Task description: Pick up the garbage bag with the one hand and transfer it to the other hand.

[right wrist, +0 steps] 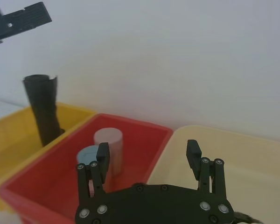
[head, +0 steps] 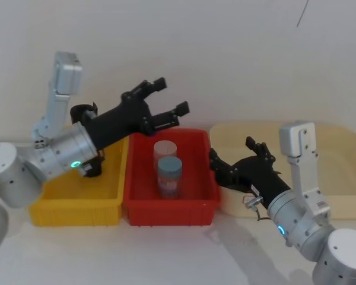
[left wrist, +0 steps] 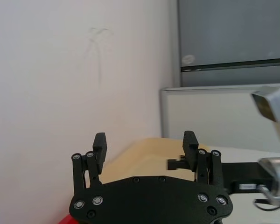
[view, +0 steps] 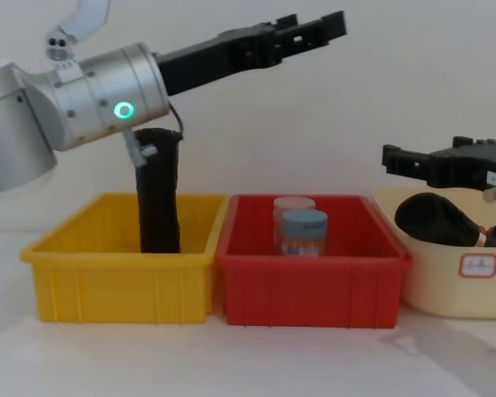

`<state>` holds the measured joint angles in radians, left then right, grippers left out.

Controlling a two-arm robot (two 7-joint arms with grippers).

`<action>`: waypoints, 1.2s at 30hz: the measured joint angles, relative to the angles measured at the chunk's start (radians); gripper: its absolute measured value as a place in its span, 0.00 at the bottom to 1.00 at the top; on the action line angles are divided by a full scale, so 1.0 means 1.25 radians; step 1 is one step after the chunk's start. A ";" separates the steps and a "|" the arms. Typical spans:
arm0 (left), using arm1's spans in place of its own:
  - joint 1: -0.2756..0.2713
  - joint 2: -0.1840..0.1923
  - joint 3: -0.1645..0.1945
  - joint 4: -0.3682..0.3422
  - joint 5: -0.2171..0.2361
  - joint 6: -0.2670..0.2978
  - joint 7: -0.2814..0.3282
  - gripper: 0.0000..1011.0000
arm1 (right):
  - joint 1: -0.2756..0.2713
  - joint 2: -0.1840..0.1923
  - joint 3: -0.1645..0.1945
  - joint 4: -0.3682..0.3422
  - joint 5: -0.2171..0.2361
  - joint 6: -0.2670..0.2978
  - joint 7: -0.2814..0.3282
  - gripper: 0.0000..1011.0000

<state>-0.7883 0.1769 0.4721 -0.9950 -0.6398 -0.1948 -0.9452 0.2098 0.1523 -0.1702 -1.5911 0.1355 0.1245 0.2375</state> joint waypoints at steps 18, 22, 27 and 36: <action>0.093 0.101 -0.038 -0.184 0.053 0.022 0.183 0.99 | -0.018 0.014 -0.033 -0.031 0.020 0.004 0.036 0.99; 0.103 0.112 -0.043 -0.204 0.059 0.024 0.203 0.99 | -0.015 0.017 -0.046 -0.031 0.020 0.007 0.043 0.99; 0.113 0.124 -0.047 -0.223 0.065 0.027 0.222 0.99 | -0.007 0.018 -0.062 -0.028 0.018 0.016 0.047 0.99; 0.122 0.135 -0.051 -0.241 0.070 0.029 0.239 0.99 | 0.019 0.018 -0.100 -0.010 -0.004 0.045 0.046 0.99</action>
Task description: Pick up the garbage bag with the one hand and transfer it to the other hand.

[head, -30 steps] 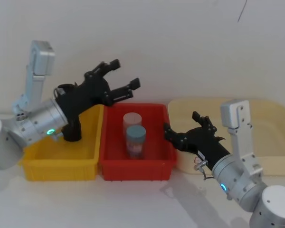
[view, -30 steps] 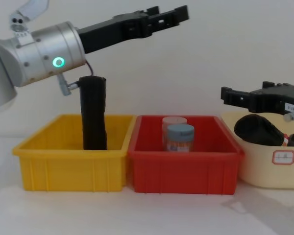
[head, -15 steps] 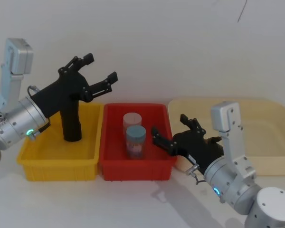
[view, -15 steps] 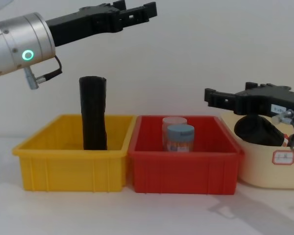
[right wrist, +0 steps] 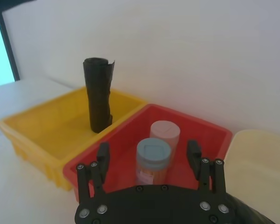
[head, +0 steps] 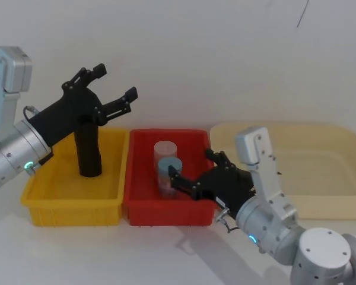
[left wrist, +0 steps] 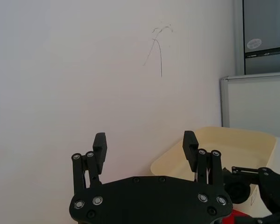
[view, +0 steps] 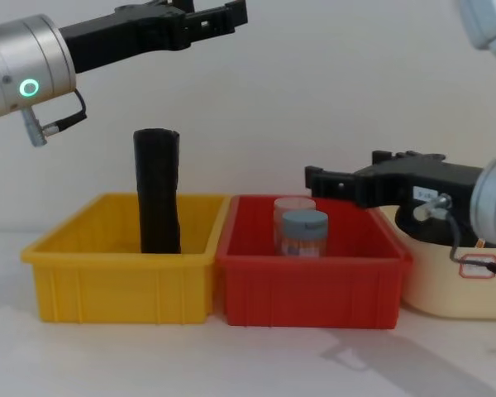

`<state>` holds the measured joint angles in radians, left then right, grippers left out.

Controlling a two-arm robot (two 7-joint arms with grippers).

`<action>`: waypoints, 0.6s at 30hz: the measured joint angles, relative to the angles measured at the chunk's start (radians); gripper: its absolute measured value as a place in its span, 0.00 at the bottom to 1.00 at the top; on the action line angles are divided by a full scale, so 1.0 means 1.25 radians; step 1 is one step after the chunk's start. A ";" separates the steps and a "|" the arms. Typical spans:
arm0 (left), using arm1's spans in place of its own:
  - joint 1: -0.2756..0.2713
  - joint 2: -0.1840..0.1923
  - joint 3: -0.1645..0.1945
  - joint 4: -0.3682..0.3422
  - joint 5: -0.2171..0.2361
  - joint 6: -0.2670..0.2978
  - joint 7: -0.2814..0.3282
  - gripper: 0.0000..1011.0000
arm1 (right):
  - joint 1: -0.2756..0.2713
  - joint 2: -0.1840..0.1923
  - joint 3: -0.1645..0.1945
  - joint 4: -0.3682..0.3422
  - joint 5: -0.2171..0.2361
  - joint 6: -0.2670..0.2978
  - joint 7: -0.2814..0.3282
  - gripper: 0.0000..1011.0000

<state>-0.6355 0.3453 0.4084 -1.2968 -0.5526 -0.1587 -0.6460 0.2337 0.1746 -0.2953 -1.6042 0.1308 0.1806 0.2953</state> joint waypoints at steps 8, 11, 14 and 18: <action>0.005 0.005 -0.002 -0.009 0.003 0.001 0.009 0.99 | 0.037 -0.002 -0.032 0.027 -0.031 0.036 -0.012 0.99; 0.006 0.006 -0.002 -0.011 0.003 0.001 0.011 0.99 | 0.048 -0.004 -0.039 0.036 -0.041 0.047 -0.016 0.99; 0.007 0.008 -0.003 -0.012 0.004 0.001 0.013 0.99 | 0.066 -0.007 -0.048 0.051 -0.054 0.063 -0.021 0.99; 0.007 0.008 -0.003 -0.014 0.004 0.002 0.014 0.99 | 0.081 -0.011 -0.055 0.064 -0.063 0.080 -0.022 0.99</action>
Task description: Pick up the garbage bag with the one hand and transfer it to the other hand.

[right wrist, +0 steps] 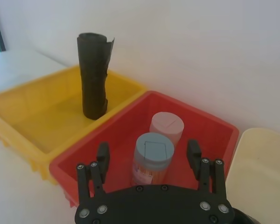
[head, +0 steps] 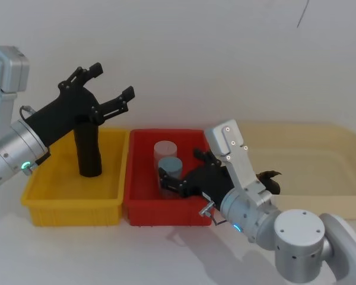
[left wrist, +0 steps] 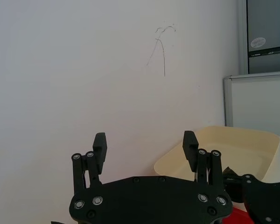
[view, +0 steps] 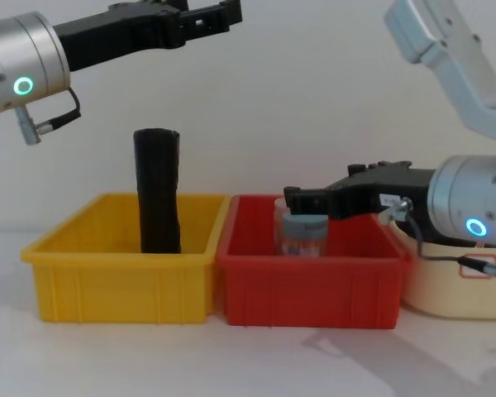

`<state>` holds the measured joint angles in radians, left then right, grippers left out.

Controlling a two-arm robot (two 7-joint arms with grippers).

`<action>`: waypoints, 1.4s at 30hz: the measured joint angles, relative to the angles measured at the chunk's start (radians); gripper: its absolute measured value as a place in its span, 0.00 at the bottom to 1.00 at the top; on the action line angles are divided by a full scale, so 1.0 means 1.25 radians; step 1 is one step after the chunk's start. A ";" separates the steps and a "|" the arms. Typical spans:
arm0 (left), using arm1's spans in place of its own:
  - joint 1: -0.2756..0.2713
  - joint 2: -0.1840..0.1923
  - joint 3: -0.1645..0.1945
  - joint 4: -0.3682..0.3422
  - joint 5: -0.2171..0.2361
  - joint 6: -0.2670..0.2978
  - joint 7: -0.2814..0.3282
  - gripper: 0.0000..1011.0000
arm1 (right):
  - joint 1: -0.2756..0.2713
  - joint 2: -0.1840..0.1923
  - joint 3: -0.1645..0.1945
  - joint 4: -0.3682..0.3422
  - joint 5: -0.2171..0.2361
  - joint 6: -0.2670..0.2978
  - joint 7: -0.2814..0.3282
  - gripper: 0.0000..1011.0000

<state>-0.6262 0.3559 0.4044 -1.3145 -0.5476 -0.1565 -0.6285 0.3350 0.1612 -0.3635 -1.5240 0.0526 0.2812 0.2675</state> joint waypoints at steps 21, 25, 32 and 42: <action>0.002 0.002 -0.001 -0.003 0.001 0.000 0.003 0.99 | 0.078 -0.033 -0.029 0.078 -0.027 0.092 0.023 0.99; 0.002 0.002 -0.001 -0.003 0.001 0.000 0.003 0.99 | 0.087 -0.038 -0.031 0.090 -0.030 0.099 0.024 0.99; 0.002 0.002 -0.001 -0.004 0.001 0.000 0.004 0.99 | 0.107 -0.052 -0.031 0.119 -0.039 0.110 0.022 0.99; 0.002 0.002 -0.001 -0.004 0.001 0.000 0.004 0.99 | 0.131 -0.070 -0.022 0.157 -0.048 0.119 0.009 0.99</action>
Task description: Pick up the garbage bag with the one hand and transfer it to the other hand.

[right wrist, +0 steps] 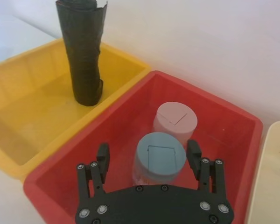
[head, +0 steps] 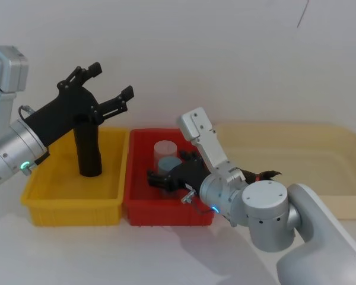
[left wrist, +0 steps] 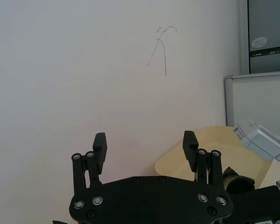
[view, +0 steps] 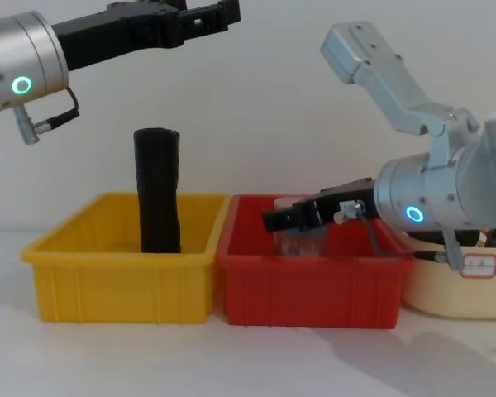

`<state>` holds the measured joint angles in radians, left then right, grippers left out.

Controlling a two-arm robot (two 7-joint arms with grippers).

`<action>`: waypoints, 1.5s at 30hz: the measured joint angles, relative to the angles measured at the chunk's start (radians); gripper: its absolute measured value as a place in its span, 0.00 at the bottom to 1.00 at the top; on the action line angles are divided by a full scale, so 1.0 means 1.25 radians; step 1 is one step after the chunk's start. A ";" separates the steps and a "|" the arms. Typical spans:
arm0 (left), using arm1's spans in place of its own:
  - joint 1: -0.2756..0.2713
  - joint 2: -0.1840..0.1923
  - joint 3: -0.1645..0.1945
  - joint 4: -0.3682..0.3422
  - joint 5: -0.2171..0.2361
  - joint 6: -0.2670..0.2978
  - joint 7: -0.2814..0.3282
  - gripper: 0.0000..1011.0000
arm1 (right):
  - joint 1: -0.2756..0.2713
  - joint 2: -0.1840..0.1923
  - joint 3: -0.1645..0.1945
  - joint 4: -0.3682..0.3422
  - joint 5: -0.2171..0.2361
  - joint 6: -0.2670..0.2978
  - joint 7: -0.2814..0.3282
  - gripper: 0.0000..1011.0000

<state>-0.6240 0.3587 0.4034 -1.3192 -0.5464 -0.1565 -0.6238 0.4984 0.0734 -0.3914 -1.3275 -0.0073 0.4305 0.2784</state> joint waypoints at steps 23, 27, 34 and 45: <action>0.000 0.000 0.000 0.000 0.000 0.000 0.000 0.99 | 0.024 -0.018 0.008 0.058 -0.025 0.007 -0.012 0.99; 0.000 0.000 0.000 0.000 0.000 0.000 0.000 0.99 | 0.028 -0.021 0.009 0.068 -0.028 0.010 -0.013 0.99; 0.000 0.000 0.000 0.000 0.000 0.000 0.000 0.99 | 0.035 -0.029 0.016 0.086 -0.030 0.016 -0.014 0.99; 0.000 0.000 0.000 0.000 0.000 0.000 0.000 0.99 | 0.042 -0.041 0.028 0.104 -0.030 0.028 -0.015 0.76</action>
<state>-0.6240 0.3586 0.4034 -1.3190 -0.5464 -0.1566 -0.6240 0.5510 0.0219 -0.3566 -1.1969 -0.0453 0.4650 0.2598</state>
